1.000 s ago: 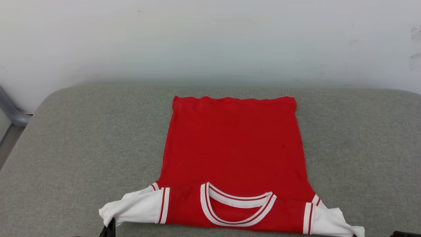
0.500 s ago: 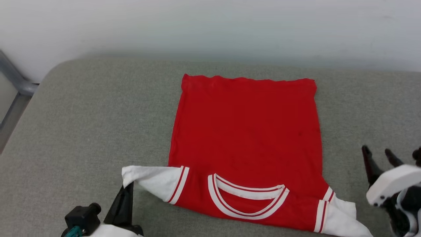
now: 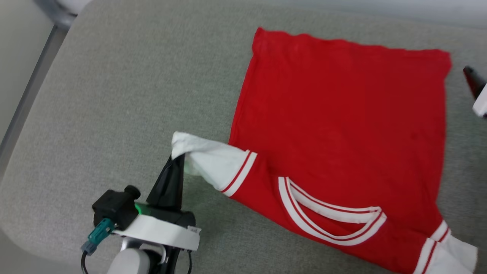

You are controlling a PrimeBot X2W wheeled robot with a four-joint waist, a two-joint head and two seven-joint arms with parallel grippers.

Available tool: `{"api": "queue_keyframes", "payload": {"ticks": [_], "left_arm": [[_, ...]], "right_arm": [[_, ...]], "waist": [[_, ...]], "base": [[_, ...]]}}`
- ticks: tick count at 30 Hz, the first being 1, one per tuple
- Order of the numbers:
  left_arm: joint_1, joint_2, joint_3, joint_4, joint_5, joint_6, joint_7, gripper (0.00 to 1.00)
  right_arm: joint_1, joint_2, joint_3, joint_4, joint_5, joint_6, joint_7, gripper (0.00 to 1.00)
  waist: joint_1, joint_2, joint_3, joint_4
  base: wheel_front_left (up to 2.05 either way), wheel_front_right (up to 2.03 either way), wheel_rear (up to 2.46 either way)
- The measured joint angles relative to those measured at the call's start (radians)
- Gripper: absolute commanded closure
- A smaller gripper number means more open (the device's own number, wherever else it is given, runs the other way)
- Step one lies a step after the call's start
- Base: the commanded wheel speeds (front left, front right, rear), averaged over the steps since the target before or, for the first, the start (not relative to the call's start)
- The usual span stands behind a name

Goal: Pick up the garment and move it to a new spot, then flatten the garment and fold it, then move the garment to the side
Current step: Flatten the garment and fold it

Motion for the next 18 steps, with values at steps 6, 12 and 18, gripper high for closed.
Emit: {"api": "queue_keyframes", "payload": {"ticks": [6, 12, 18], "left_arm": [[-0.063, -0.014, -0.049, -0.04, -0.002, -0.003, 0.0, 1.0], [-0.1, -0.014, -0.079, -0.064, -0.022, -0.003, 0.0, 1.0], [-0.106, -0.013, -0.094, -0.051, -0.041, -0.003, 0.0, 1.0]], "right_arm": [[-0.212, -0.016, -0.04, 0.129, -0.09, 0.0, 0.077, 0.0], [-0.316, -0.017, -0.036, 0.224, -0.185, 0.0, 0.154, 0.0], [-0.357, -0.03, -0.107, 0.298, -0.241, 0.001, 0.324, 0.22]], "waist": [[0.0, -0.0001, 0.103, 0.052], [0.0, 0.0, 0.184, 0.086], [-0.0004, -0.0001, 0.203, 0.104]], "base": [[0.0, 0.0, 0.0], [0.0, 0.0, 0.0], [0.0, 0.0, 0.0]]}}
